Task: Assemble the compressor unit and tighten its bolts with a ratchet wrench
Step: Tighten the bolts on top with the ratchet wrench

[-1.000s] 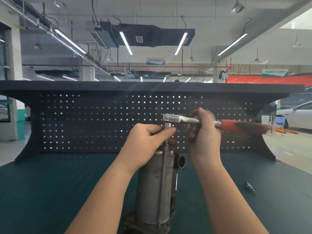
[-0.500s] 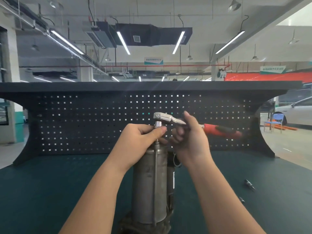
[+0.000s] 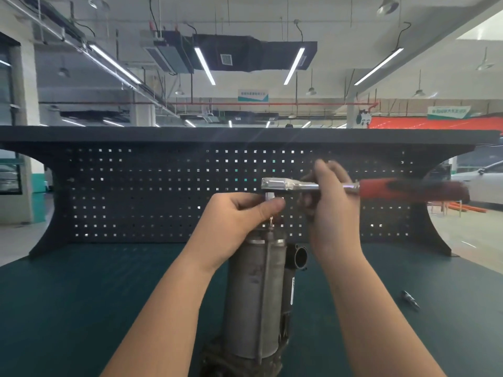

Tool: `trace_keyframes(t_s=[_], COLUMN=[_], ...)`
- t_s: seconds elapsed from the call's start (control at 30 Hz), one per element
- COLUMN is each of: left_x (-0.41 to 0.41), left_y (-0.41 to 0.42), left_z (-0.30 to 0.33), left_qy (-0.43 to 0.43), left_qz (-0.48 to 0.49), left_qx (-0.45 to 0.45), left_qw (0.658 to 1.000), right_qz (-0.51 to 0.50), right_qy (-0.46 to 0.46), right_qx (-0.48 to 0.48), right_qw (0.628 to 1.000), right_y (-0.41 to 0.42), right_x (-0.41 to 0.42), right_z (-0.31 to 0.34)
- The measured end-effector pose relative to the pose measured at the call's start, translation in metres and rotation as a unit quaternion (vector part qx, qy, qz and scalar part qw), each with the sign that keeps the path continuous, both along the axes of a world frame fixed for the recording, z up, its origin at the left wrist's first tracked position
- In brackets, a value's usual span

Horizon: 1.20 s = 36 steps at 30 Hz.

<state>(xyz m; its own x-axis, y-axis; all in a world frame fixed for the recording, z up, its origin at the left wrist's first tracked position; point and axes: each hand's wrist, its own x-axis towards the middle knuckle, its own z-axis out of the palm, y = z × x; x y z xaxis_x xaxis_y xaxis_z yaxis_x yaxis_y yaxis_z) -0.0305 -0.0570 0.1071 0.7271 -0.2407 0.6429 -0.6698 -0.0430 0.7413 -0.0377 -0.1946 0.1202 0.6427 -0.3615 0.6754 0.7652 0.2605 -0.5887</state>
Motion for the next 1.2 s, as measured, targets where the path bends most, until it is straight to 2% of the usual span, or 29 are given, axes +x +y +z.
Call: trace_keyframes(t_s=[0.03,0.1,0.13,0.17,0.2,0.23,0.27,0.3,0.33,0.37,0.4,0.47,0.53,0.57,0.6,0.63,0.67,0.7,0.73,0.77,0.8,0.83,0.9,0.97,1.03,1.07,1.13,1.17,1.2], left_x=[-0.001,-0.003,-0.004,-0.005,-0.006,-0.004,-0.003,-0.002,-0.001,0.0,-0.001,-0.002,-0.002,-0.003,-0.003,-0.003,-0.001,0.0,0.002,0.003,0.003,0.003,0.001,-0.001,-0.001,-0.001,0.001,0.002,0.002], left_y=[0.0,-0.001,-0.002,-0.001,0.0,0.001,0.003,0.005,0.006,0.008,0.008,0.009,0.009,0.008,0.008,0.008,0.008,0.009,0.009,0.01,0.01,0.01,0.011,0.011,0.011,0.01,0.009,0.008,0.007], left_z=[0.001,0.001,0.001,0.001,0.001,0.001,0.001,0.001,0.001,0.0,0.001,0.001,0.0,0.0,0.0,-0.001,-0.001,-0.001,-0.002,-0.002,-0.001,-0.001,-0.001,0.0,0.0,-0.001,-0.002,-0.002,-0.003], left_qy=[0.001,-0.011,-0.013,-0.013,-0.008,-0.004,0.001,-0.001,-0.002,-0.001,0.006,0.021,0.012,0.005,0.002,0.004,0.006,0.007,0.006,0.004,0.004,0.009,0.024,0.019,0.012,0.013,0.01,0.003,-0.005], left_qz=[-0.01,-0.014,-0.012,-0.008,-0.001,0.005,0.012,0.02,0.028,0.032,0.029,0.015,0.01,0.006,0.006,0.013,0.024,0.036,0.048,0.055,0.055,0.047,0.024,0.011,0.013,0.015,0.022,0.027,0.033], left_qx=[-0.01,-0.005,0.003,0.009,0.013,0.014,0.015,0.017,0.017,0.015,0.01,-0.011,-0.012,-0.005,0.001,0.005,0.01,0.017,0.023,0.024,0.02,0.009,-0.018,-0.019,0.0,0.007,0.014,0.017,0.02], left_qw=[1.0,1.0,1.0,1.0,1.0,1.0,1.0,1.0,0.999,0.999,1.0,1.0,1.0,1.0,1.0,1.0,1.0,0.999,0.999,0.998,0.998,0.999,0.999,1.0,1.0,1.0,1.0,0.999,0.999], right_qz=[-0.097,-0.22,-0.25,-0.256,-0.23,-0.165,-0.055,0.078,0.168,0.185,0.14,-0.047,-0.194,-0.233,-0.243,-0.22,-0.157,-0.059,0.058,0.143,0.17,0.135,-0.032,-0.159,-0.209,-0.197,-0.07,0.043,0.139], right_qy=[-0.068,-0.172,-0.195,-0.205,-0.197,-0.155,-0.079,0.019,0.091,0.123,0.105,-0.043,-0.166,-0.191,-0.195,-0.182,-0.144,-0.068,0.03,0.1,0.132,0.123,-0.006,-0.135,-0.171,-0.163,-0.069,0.015,0.08], right_qx=[-0.079,-0.227,-0.267,-0.273,-0.237,-0.165,-0.071,0.013,0.056,0.066,0.046,-0.066,-0.226,-0.273,-0.28,-0.244,-0.17,-0.078,0.001,0.053,0.07,0.054,-0.05,-0.199,-0.269,-0.244,-0.083,0.009,0.082], right_qw=[0.99,0.933,0.91,0.904,0.923,0.96,0.993,0.997,0.98,0.973,0.984,0.996,0.94,0.914,0.908,0.927,0.962,0.993,0.998,0.983,0.974,0.982,0.998,0.957,0.924,0.935,0.992,0.999,0.984], right_y=[0.001,0.006,0.006,0.004,0.001,-0.002,-0.003,-0.001,0.002,0.004,0.007,0.013,0.022,0.024,0.022,0.017,0.011,0.005,0.003,0.003,0.005,0.007,0.013,0.018,0.019,0.015,0.005,0.002,0.002], right_x=[-0.004,-0.015,-0.016,-0.015,-0.012,-0.006,-0.001,0.005,0.01,0.011,0.009,0.0,-0.012,-0.014,-0.013,-0.01,-0.005,0.001,0.007,0.013,0.015,0.013,0.004,-0.006,-0.009,-0.007,0.003,0.009,0.015], right_z=[0.002,0.005,0.006,0.005,0.003,-0.001,-0.003,-0.005,-0.007,-0.008,-0.008,-0.004,0.001,0.003,0.004,0.002,-0.002,-0.004,-0.007,-0.01,-0.012,-0.011,-0.008,-0.003,0.001,0.0,-0.005,-0.007,-0.009])
